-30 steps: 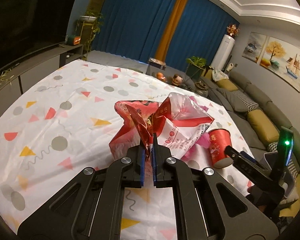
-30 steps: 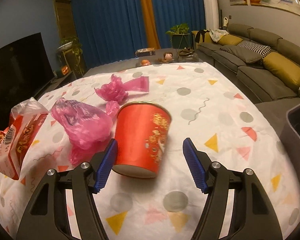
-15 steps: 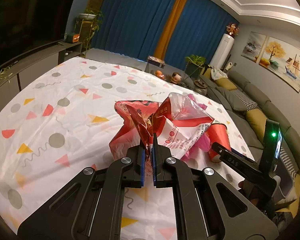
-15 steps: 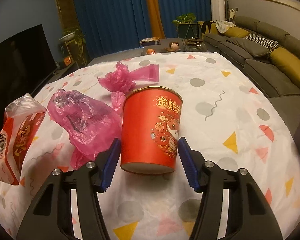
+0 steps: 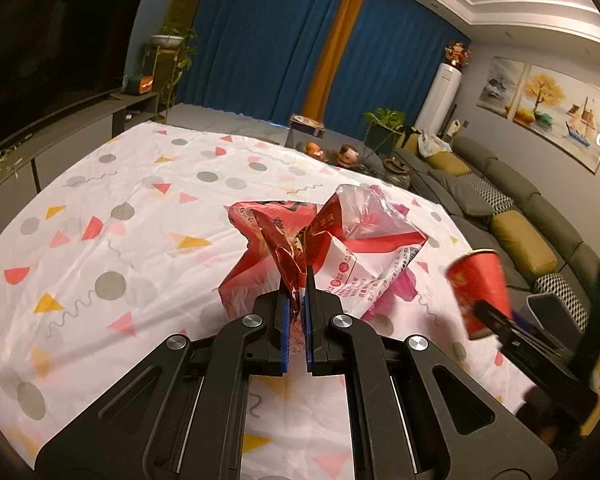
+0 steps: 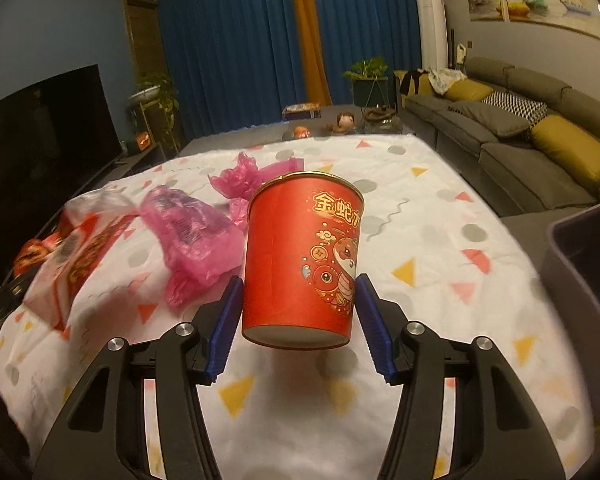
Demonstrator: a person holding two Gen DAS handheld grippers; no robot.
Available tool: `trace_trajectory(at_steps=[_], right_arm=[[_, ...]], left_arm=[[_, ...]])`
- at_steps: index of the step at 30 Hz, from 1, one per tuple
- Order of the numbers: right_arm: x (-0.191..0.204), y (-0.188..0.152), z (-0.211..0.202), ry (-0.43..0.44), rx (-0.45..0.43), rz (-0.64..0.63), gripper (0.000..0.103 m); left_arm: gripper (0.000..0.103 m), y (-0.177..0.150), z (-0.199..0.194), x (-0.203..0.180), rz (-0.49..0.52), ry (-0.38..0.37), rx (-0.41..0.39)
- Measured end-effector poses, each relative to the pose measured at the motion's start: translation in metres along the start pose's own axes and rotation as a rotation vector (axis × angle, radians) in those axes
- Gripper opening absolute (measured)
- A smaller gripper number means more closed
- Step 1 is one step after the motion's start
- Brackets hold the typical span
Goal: Collect trash
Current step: 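Close the right tool around the red paper cup while the left tool holds the wrapper, then carry the red wrapper and red cup over the grey bin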
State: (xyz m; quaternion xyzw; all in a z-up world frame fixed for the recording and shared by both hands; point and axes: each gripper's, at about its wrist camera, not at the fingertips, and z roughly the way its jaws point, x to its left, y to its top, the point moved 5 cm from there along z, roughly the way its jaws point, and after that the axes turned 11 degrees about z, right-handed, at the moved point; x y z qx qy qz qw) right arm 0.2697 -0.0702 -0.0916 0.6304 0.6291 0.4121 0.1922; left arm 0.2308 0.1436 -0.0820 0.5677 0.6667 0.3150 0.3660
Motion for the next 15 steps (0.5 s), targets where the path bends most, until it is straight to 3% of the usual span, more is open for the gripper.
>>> trace_trajectory(at_steps=[9,15], right_arm=[[-0.030,-0.009,-0.080,-0.019,-0.091,0.009,0.056],[-0.051,-0.006,-0.112,-0.032,-0.134,0.035,0.056]], left_arm=[[0.005,-0.004,-0.020,-0.035,0.081,-0.026,-0.017],[0.005,-0.008,-0.039,-0.068,0.116,-0.069,-0.027]])
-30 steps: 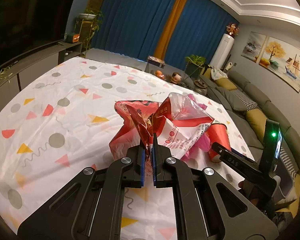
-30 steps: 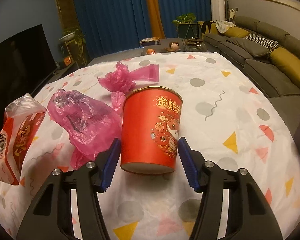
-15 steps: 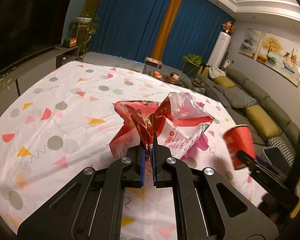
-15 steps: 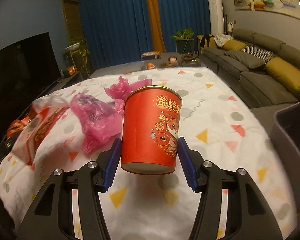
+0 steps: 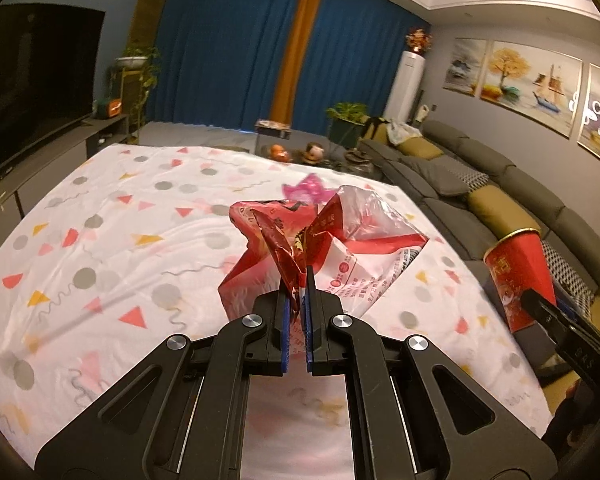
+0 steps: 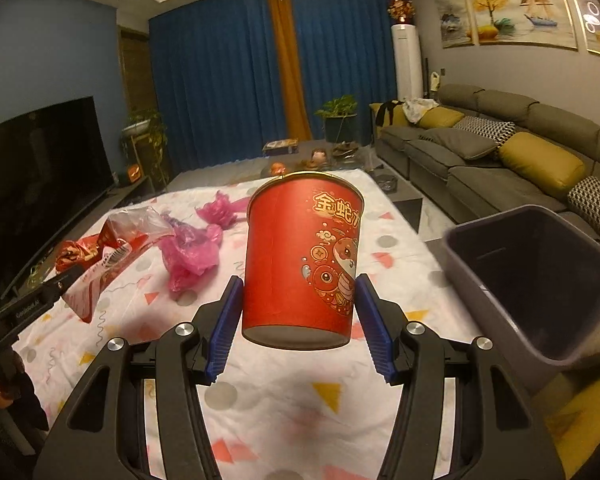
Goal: Collect trash
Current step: 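Carry the red wrapper and red cup over the grey bin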
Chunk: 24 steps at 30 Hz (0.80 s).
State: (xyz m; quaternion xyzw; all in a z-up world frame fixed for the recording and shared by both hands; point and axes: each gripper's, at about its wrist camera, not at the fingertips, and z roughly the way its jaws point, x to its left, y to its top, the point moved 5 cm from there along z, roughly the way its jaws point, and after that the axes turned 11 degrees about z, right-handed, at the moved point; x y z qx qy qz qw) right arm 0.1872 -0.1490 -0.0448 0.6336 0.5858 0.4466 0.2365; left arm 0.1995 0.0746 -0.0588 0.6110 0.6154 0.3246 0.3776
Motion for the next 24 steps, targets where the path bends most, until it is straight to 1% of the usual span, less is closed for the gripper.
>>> trace_trajectory(at_steps=[5,10,20,24], right_arm=[[-0.018,0.003,-0.019,-0.007,-0.027,0.024,0.056],[-0.034,0.005,-0.031,-0.019,-0.051,0.045,0.056],[-0.076,0.014,-0.049,-0.069,-0.097,0.096,0.056],[-0.097,0.022,-0.052,-0.098,-0.118,0.114,0.056]], left_arm=[[0.005,0.005,-0.011,-0.029,0.028,-0.033,-0.015],[0.005,0.008,-0.014,-0.060,0.067,-0.063,-0.016],[0.005,0.018,-0.008,-0.132,0.157,-0.142,-0.029],[0.005,0.023,-0.002,-0.167,0.200,-0.188,-0.036]])
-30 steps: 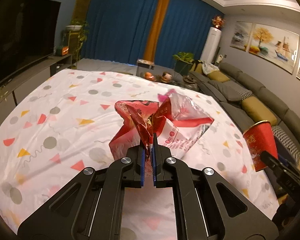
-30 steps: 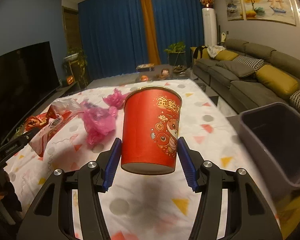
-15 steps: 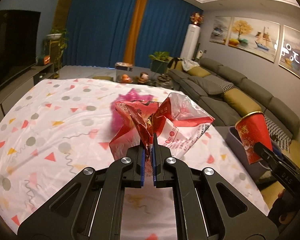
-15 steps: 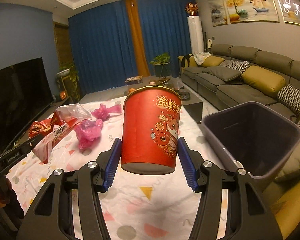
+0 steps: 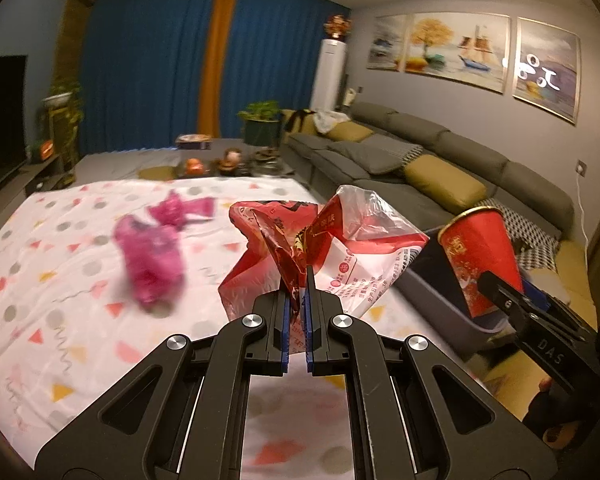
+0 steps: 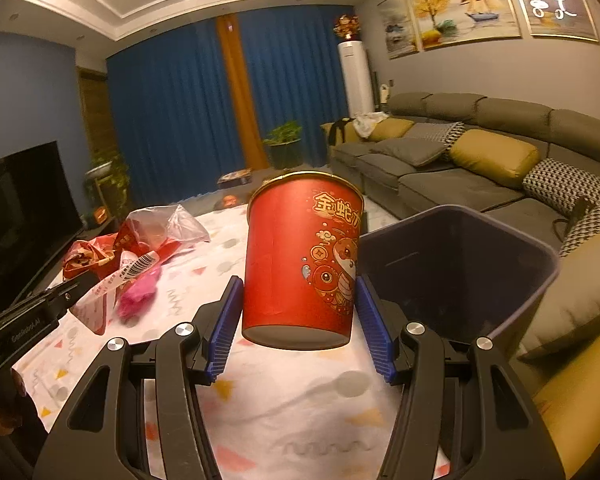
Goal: Collect trash
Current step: 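Carry the red wrapper and red cup over the grey bin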
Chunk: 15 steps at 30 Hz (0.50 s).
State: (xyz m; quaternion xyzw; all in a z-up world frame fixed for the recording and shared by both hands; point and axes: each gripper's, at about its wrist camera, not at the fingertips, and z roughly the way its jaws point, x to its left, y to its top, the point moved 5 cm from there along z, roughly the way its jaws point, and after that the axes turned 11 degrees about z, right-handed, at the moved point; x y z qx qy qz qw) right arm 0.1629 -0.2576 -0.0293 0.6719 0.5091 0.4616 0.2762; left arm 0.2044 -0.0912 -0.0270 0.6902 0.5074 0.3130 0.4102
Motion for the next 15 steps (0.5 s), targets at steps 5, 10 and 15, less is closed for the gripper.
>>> trace_trajectory(at_steps=[5,10,15], right_arm=[[-0.035,0.015,0.001,-0.057,-0.035,0.039,0.056],[-0.073,0.027,0.000,-0.115,-0.062,0.080,0.056],[-0.097,0.034,-0.001,-0.151,-0.085,0.104,0.056]], left_arm=[[0.005,0.015,0.021,-0.039,0.047,-0.062,-0.011],[0.005,0.026,0.045,-0.074,0.075,-0.127,-0.015],[0.005,0.033,0.075,-0.109,0.101,-0.180,-0.005]])
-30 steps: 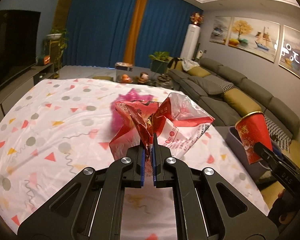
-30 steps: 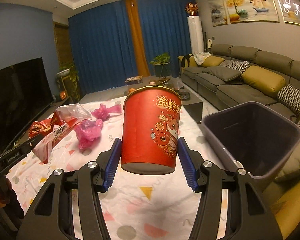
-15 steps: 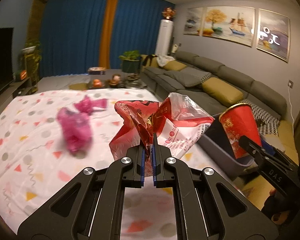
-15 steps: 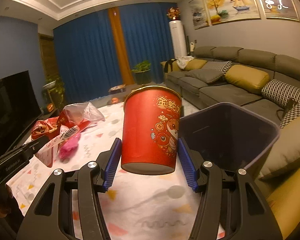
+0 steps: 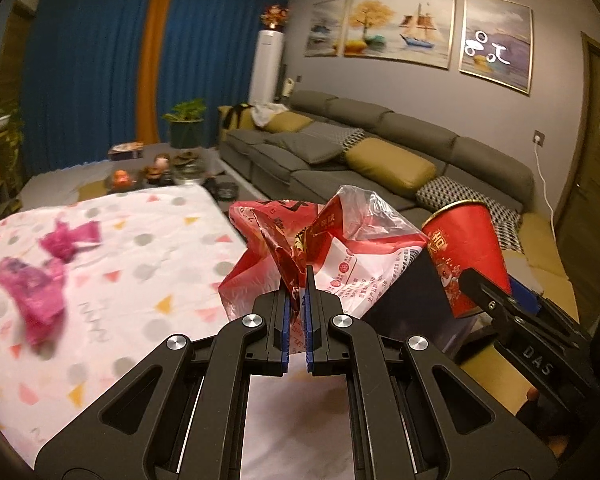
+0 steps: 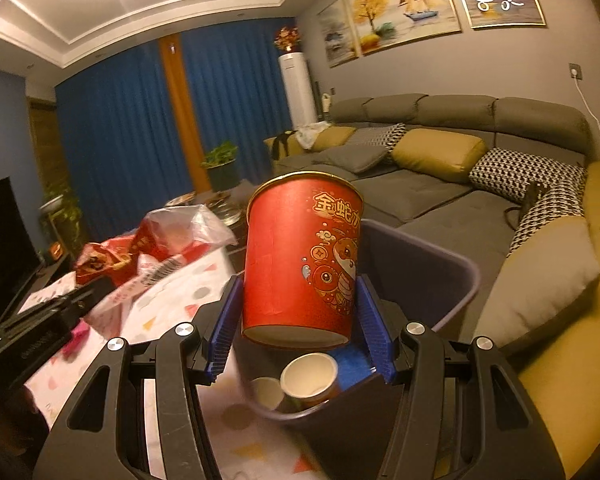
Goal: Collect trash
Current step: 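Carry the red wrapper and red cup over the grey bin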
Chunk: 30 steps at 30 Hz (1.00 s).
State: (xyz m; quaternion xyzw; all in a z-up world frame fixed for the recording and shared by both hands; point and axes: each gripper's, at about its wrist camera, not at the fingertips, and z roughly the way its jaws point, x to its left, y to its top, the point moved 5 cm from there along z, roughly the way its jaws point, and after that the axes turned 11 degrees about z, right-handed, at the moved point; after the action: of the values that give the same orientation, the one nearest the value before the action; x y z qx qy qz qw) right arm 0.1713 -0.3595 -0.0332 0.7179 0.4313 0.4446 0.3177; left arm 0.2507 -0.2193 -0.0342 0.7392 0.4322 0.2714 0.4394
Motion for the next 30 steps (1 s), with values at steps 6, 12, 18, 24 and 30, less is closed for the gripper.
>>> trace_trajectory(at_steps=[6,12,18,24,30], right_arm=[[-0.017,0.004,0.004,-0.027,-0.013,0.024,0.056],[-0.023,0.008,0.010,-0.033,-0.018,0.034,0.056],[-0.018,0.004,0.010,-0.039,-0.018,0.039,0.056],[-0.016,0.006,0.013,-0.040,-0.019,0.031,0.056],[-0.019,0.009,0.019,-0.044,-0.014,0.036,0.056]], left_arm=[[0.005,0.003,0.036,-0.019,0.020,-0.050,0.031],[0.005,-0.002,0.060,-0.027,0.017,-0.092,0.068],[0.005,-0.005,0.073,-0.031,0.012,-0.117,0.090],[0.005,-0.006,0.079,-0.038,0.011,-0.140,0.098],[0.006,-0.006,0.083,-0.041,0.010,-0.156,0.102]])
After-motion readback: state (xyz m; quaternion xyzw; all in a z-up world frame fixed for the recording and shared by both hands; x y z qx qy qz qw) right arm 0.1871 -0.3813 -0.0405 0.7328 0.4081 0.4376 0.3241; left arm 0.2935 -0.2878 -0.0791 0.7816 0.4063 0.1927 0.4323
